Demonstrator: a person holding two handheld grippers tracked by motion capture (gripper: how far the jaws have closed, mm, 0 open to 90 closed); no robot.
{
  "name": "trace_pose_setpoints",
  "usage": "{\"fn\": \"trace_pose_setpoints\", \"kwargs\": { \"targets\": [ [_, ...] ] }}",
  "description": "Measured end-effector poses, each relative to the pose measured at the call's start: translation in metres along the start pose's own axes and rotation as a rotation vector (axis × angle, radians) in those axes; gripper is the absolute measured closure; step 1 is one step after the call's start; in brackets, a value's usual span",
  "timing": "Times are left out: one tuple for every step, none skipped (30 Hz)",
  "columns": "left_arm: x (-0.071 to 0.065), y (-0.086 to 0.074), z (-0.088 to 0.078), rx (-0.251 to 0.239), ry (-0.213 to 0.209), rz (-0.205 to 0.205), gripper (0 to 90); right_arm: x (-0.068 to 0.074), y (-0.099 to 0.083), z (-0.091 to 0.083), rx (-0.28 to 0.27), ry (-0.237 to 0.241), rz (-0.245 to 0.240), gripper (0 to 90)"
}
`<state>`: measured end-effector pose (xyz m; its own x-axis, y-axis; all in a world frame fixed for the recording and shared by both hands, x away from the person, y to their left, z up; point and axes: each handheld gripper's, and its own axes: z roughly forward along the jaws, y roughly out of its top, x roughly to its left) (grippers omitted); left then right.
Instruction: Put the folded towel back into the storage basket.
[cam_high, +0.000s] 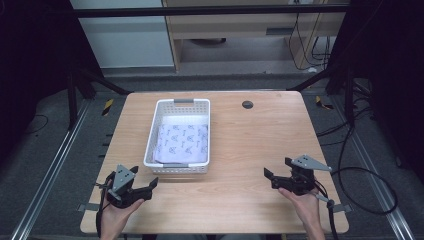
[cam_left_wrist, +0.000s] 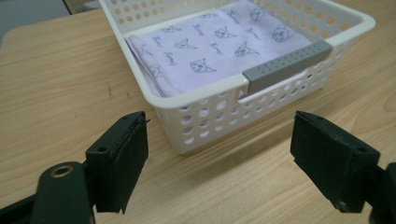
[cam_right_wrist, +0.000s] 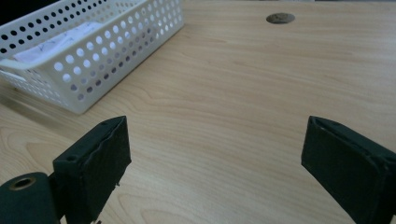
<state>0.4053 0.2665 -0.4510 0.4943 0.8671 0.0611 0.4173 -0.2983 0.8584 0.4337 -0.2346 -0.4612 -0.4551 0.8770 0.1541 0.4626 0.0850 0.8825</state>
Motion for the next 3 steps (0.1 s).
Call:
{"fn": "trace_pose_setpoints", "kwargs": {
  "targets": [
    [-0.0003,-0.002,0.0003,0.002,-0.005,-0.001,18.3,-0.0017,-0.0031,-0.0008,0.005,-0.002,0.0,8.3],
    [-0.0005,-0.0039,0.0002,0.006,-0.008,-0.001,18.0,-0.0033,-0.0059,-0.0017,0.014,-0.005,-0.001,8.2],
    [-0.0007,-0.0057,-0.0001,0.011,-0.011,0.001,17.5,-0.0052,-0.0085,-0.0023,0.022,-0.013,-0.002,8.1]
  ]
}}
